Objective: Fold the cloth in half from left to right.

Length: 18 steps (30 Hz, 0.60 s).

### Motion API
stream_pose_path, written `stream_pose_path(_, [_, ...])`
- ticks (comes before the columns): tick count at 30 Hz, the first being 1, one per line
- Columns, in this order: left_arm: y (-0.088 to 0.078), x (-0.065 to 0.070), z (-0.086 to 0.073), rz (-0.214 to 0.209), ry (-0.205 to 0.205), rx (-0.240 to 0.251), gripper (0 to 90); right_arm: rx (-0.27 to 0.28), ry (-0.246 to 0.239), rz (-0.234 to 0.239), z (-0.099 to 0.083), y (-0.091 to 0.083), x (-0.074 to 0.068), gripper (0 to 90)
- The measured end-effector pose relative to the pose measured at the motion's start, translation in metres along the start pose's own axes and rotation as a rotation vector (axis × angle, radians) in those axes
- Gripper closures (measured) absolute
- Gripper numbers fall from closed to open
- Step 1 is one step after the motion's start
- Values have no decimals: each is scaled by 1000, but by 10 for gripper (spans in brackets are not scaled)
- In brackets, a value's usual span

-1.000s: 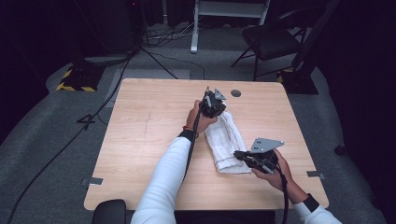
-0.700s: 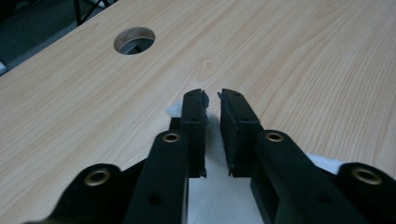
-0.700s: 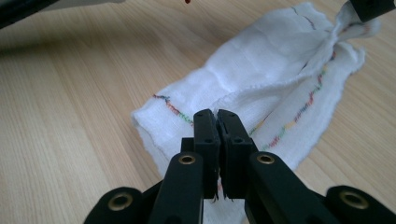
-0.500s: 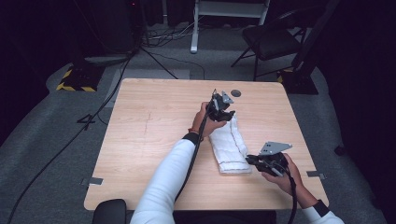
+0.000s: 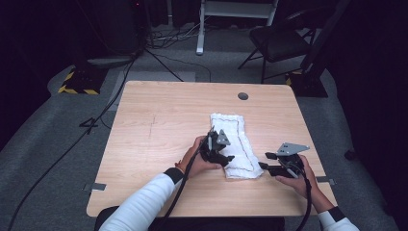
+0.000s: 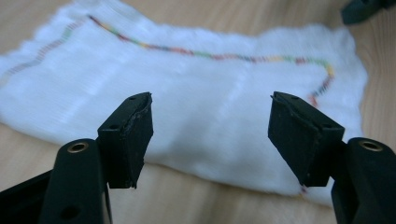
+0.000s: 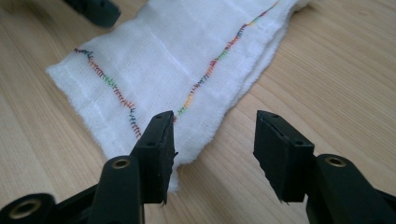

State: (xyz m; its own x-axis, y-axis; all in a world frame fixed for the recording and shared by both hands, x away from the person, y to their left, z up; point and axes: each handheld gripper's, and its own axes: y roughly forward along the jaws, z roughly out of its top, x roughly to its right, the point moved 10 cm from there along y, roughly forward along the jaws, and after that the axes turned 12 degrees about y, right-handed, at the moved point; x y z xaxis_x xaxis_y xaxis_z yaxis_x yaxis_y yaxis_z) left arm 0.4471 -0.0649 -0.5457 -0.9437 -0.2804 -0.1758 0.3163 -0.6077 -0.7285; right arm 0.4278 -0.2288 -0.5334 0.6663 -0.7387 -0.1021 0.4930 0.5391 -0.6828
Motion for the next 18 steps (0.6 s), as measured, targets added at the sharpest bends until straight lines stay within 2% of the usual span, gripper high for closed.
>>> stream_pose_path(1, [7,11,-4,-17,29,-36,312,-18,-19,7,-1,7,-2,481])
stream_pose_path(3, [12,13,-9,-2,52,-80,314,-33,-25,1,-2,13,-1,478])
stream_pose_path(4, [12,13,-10,-10,36,-80,314,-48,-25,11,-4,17,-2,477])
stream_pose_path(5, [12,13,-10,-10,36,-80,316,-48,-25,11,-4,17,-2,477])
stream_pose_path(6, [12,12,-13,-29,5,-76,315,-74,-39,12,-8,23,-2,471])
stream_pose_path(11, [8,13,-19,-41,-19,-87,315,-86,-19,42,-13,28,-7,464])
stream_pose_path(14, [2,16,-24,-42,-13,-103,315,-81,-25,52,-14,30,-13,471])
stream_pose_path(16, [-4,19,-30,-54,-8,-101,315,-82,-50,73,-16,30,-26,477])
stream_pose_path(17, [-4,19,-30,-54,-8,-101,315,-82,-50,73,-16,30,-26,477])
stream_pose_path(18, [-6,19,-33,-58,-9,-102,315,-87,-50,89,-17,30,-34,477])
